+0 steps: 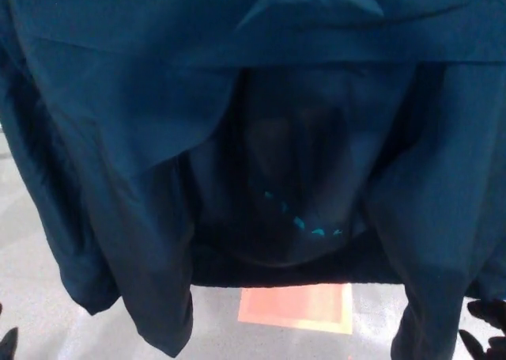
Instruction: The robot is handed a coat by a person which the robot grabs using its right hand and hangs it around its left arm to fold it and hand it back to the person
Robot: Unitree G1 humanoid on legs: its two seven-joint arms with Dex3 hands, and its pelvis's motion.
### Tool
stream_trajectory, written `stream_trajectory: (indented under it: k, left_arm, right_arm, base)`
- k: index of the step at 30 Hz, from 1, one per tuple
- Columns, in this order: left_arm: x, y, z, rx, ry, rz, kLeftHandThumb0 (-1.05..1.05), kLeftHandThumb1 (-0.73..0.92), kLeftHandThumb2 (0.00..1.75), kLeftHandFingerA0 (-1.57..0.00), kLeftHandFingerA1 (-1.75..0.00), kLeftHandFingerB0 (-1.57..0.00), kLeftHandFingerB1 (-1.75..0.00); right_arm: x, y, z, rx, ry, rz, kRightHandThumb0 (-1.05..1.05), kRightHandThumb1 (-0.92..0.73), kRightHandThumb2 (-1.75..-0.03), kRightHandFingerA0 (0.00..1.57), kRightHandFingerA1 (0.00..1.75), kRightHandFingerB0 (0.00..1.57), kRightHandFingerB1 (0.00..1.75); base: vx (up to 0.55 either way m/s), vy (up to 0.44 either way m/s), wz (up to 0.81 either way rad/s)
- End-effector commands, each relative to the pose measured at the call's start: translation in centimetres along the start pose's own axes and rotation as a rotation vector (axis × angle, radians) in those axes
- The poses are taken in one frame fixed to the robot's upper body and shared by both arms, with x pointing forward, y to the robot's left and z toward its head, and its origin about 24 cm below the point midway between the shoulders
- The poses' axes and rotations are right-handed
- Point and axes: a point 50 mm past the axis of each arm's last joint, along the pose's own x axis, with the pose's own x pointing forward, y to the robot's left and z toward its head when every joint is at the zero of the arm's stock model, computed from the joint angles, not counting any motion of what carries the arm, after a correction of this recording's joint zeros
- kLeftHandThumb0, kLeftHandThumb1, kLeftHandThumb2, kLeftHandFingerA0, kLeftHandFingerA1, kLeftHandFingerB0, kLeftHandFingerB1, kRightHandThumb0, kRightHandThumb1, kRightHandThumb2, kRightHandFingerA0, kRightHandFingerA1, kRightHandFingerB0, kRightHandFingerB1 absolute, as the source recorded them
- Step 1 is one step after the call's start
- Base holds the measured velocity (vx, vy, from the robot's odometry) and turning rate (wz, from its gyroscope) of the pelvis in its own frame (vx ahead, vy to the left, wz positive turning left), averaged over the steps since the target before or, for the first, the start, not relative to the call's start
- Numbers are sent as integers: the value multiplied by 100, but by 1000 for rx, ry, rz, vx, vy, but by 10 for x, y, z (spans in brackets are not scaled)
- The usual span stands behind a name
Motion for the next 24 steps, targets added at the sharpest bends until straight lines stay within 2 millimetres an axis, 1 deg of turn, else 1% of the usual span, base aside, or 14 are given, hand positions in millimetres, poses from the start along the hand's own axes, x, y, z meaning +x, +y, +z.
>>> stream_trajectory:
  k: [1,2,4,5,6,10,12,14,16,18,19,22,23,24]
  left_arm:
    - [-6,1,-13,-68,-12,-20,-25,58,106,-8,-50,-8,-50]
    - [-7,0,-16,-73,-12,-22,-26,59,107,-7,-50,-7,-50]
    - [-9,-1,-22,-83,-8,-38,-25,60,107,-7,-50,-6,-50]
    - [-9,-1,-23,-93,-7,-39,-49,67,75,-17,-38,-13,-36]
    - [-9,-1,-22,-96,-7,-40,-49,67,76,-18,-38,-13,-36]
    - [-13,-4,-33,-121,7,-51,-48,67,75,-18,-38,-12,-36]
    - [-14,-3,-33,-112,-15,-66,-27,58,106,-7,-50,-7,-50]
    - [-15,-5,-33,-137,-19,-70,-26,58,106,-8,-50,-7,-50]
    - [-16,-7,-35,-145,-28,-89,-25,61,108,-7,-50,-7,-50]
    - [-18,-8,-40,-149,-25,-92,-25,61,108,-8,-50,-8,-50]
    - [-18,-9,-41,-158,-24,-92,-48,69,74,-21,-39,-17,-37]
    - [-18,-10,-39,-112,-29,-100,-51,69,77,-20,-39,-13,-37]
    - [-17,-10,-38,-125,-34,-103,-50,69,76,-19,-40,-13,-37]
    - [-17,-9,-35,-144,-42,-108,-26,62,109,-7,-50,-6,-50]
  right_arm:
    - [-6,-4,-6,-10,-68,34,-67,-66,-97,2,40,5,35]
    - [-7,-4,-4,16,-99,33,-33,-58,-110,0,48,0,47]
    - [-11,-6,0,55,-177,18,-33,-59,-111,0,48,0,47]
    - [-15,-10,6,85,-249,1,-33,-61,-111,0,48,0,46]
    - [-19,-13,10,100,-293,-13,-61,-85,-66,20,31,18,28]
    - [-46,-22,15,138,-442,-19,-59,-82,-64,29,34,21,30]
    - [-80,-33,23,107,-514,16,-54,-80,-63,34,37,27,33]
    - [-124,-39,35,47,-627,134,-56,-59,-95,33,53,18,45]
    - [-153,-41,46,31,-734,212,-53,-59,-97,35,55,17,45]
    - [-177,-41,57,13,-846,281,-52,-60,-98,35,55,18,46]
    - [-191,-43,65,16,-929,295,-51,-61,-97,37,56,21,48]
    - [-226,-51,88,104,-1094,361,-57,-61,-98,37,56,24,49]
    - [-235,-56,94,160,-1151,402,-58,-75,-61,44,46,40,42]
    - [-248,-64,105,233,-1254,506,-58,-58,-98,35,59,25,53]
  base:
    - [84,0,1]
    - [81,2,1]
    - [0,0,0]
    - [0,0,0]
    - [0,0,0]
    - [0,0,0]
    - [0,0,0]
    - [0,0,0]
    - [0,0,0]
    - [0,0,0]
    - [0,0,0]
    - [0,0,0]
    - [0,0,0]
    - [0,0,0]
